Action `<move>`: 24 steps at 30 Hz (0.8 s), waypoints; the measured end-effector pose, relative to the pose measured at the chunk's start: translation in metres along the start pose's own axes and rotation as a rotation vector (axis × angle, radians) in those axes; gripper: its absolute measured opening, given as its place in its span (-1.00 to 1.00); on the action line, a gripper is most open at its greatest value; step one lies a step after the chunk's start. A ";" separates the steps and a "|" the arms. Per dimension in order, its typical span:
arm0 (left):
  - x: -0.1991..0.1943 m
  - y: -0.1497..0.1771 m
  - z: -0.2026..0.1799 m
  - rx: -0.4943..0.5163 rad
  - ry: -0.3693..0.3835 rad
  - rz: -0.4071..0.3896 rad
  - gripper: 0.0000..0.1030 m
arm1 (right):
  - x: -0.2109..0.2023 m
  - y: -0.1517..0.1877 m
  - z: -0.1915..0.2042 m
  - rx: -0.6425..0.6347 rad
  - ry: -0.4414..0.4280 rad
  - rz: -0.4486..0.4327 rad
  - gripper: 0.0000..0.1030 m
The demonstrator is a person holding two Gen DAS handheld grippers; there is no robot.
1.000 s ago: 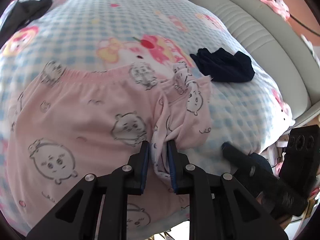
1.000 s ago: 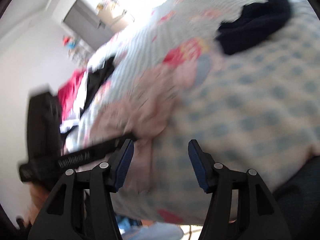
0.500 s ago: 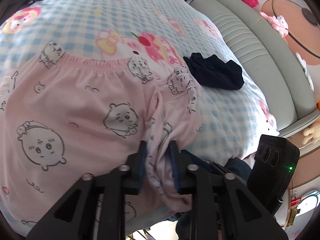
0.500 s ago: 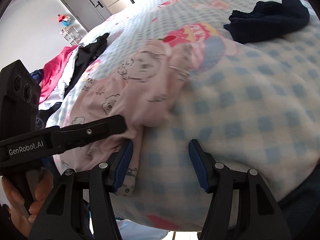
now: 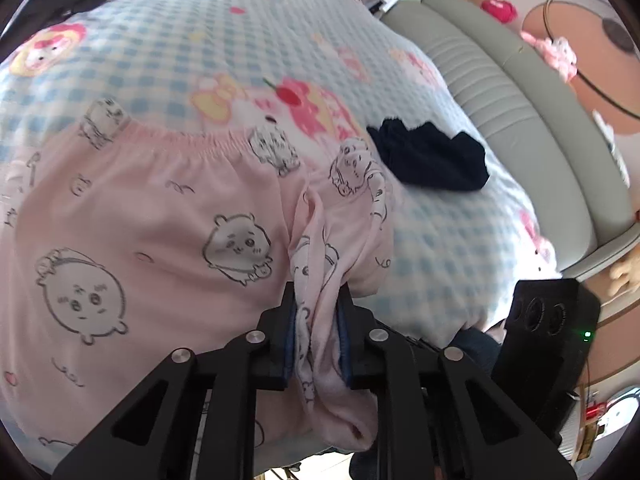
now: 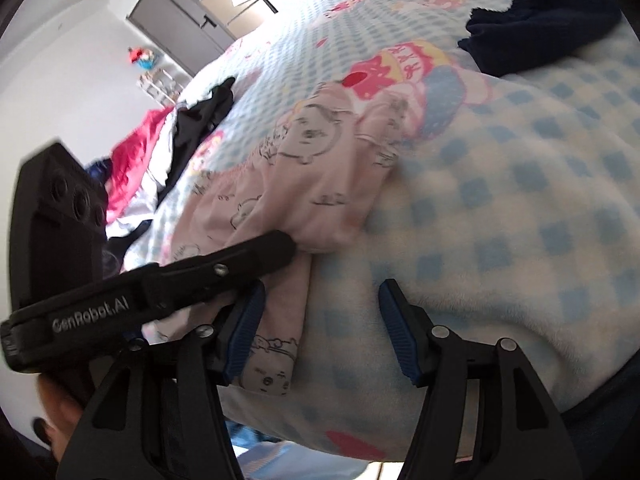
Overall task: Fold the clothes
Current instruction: 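Lift the held pants edge up with the left tool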
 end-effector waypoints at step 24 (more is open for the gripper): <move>-0.026 0.008 0.036 -0.102 0.096 -0.070 -0.62 | 0.011 0.012 0.020 -0.125 0.064 -0.046 0.45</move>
Point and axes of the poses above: each gripper's, at about its wrist camera, not at the fingertips, and x roughly the way its jaws point, z to its left, y to its underside, the point moved 5 cm from there along x, roughly the way its jaws point, and after that the axes turned 15 degrees about x, right-handed, at the moved point
